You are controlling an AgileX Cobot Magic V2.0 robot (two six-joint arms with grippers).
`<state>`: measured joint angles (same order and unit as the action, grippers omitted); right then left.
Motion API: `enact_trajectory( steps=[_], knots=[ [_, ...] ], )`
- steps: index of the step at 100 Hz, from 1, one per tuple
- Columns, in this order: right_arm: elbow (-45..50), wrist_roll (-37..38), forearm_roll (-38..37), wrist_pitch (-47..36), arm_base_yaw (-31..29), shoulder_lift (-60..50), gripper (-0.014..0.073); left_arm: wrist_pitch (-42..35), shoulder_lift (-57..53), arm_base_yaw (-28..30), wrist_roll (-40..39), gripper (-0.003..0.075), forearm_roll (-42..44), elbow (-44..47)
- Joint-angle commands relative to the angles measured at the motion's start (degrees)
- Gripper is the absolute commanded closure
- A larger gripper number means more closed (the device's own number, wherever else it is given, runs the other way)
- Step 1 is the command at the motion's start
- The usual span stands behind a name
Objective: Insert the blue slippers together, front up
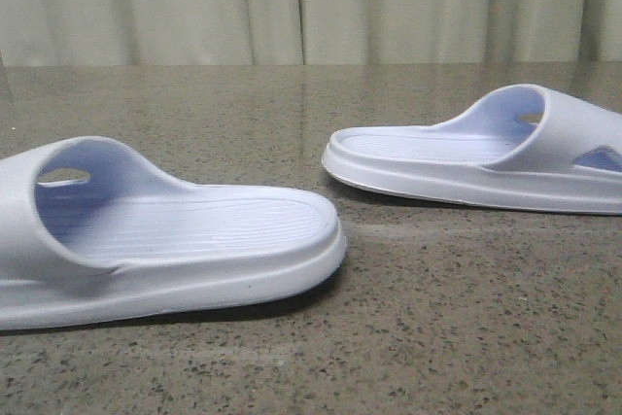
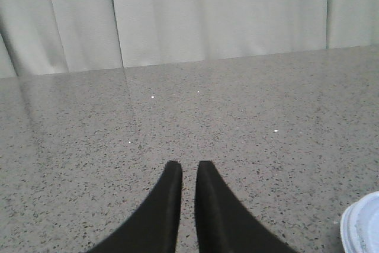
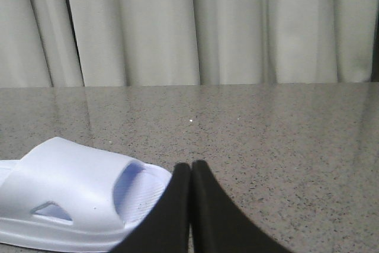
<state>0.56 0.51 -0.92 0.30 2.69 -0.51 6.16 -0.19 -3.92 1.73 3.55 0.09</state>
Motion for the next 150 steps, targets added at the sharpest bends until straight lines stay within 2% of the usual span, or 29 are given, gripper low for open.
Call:
enact_trajectory(
  steps=[1,62,120,127,144,150],
  knots=[
    [1.2,-0.1,-0.5,-4.2,-0.3,-1.3,0.0701,-4.7,-1.7,0.1,-0.6,0.0704,-0.6,0.5],
    [1.2,-0.1,-0.5,-4.2,-0.3,-1.3,0.0701,-4.7,-1.7,0.1,-0.6,0.0704,-0.6,0.5],
    [1.2,-0.1,-0.1,-4.2,-0.3,-1.3,0.0701,-8.1,-1.7,0.1,-0.6,0.0704,-1.0,0.5],
    [1.2,-0.1,0.9,-4.2,-0.3,-1.3,0.0701,-8.7,-1.7,0.1,-0.6,0.0704,-4.9,0.5],
    [1.1,-0.1,3.1,-4.2,-0.3,-1.3,0.0700,-9.0,-1.7,0.1,-0.6,0.0705,-26.7,0.5],
    [0.5,-0.1,3.8,-3.7,-0.3,-1.3,0.0700,-8.8,-1.7,0.1,-0.6,0.0705,-31.5,0.2]
  ],
)
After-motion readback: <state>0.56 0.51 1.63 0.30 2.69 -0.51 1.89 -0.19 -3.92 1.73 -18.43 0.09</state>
